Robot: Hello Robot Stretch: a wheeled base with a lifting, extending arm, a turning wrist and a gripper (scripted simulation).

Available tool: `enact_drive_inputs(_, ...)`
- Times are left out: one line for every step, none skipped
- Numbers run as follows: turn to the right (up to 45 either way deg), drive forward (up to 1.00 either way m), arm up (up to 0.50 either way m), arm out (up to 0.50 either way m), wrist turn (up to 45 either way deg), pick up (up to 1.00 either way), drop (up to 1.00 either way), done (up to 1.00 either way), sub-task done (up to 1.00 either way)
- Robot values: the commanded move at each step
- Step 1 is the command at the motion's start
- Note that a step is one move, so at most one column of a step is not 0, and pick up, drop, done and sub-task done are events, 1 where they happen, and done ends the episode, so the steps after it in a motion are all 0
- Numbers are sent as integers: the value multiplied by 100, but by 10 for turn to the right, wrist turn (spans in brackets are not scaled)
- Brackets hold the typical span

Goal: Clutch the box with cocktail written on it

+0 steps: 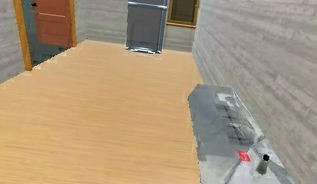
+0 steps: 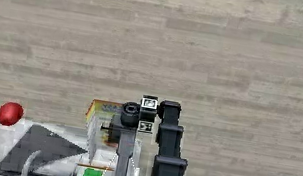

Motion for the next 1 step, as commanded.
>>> enact_drive_inputs(0,0,0,0,450,0,0,0,0)
